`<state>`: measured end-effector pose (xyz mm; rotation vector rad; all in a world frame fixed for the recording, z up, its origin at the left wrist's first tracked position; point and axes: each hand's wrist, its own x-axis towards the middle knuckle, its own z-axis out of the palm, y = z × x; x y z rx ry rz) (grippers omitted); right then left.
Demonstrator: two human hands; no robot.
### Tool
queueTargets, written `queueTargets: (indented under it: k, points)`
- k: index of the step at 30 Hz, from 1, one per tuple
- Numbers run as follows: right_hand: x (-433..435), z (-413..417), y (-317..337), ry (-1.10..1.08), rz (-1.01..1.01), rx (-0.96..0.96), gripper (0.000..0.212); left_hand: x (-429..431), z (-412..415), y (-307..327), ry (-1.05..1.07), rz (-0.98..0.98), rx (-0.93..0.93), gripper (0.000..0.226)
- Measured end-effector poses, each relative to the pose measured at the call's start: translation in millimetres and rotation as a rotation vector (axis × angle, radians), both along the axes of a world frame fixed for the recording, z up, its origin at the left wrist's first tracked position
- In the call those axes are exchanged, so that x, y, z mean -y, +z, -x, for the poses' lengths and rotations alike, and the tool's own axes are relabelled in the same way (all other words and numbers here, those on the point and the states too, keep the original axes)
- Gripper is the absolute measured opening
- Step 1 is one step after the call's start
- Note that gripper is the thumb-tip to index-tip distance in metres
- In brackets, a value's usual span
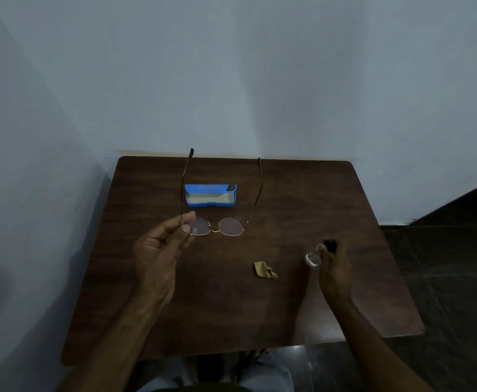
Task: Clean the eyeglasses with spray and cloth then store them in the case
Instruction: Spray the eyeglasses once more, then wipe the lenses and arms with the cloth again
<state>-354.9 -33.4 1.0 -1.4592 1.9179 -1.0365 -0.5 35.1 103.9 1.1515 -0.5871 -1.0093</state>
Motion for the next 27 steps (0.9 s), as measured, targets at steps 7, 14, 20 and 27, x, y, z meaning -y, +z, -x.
queueTargets:
  k: [7, 14, 20, 27]
  points:
    - [3.1, -2.9, -10.9, -0.006, -0.016, 0.027, 0.011, -2.9, 4.9, 5.8, -0.007, 0.006, -0.004, 0.03]
    - [2.4, -4.8, -17.6, 0.006, -0.026, 0.081, 0.039, -3.6, 5.9, 8.3, -0.011, 0.021, 0.001, 0.034]
    - [-9.3, -7.0, -21.5, -0.073, -0.087, 0.091, 0.081, -5.4, 3.9, 7.4, -0.014, 0.01, -0.016, 0.03]
    - [-65.6, -48.6, -43.2, -0.253, -0.263, 0.045, 0.039, -10.9, 1.2, 7.2, -0.001, 0.013, -0.05, 0.027]
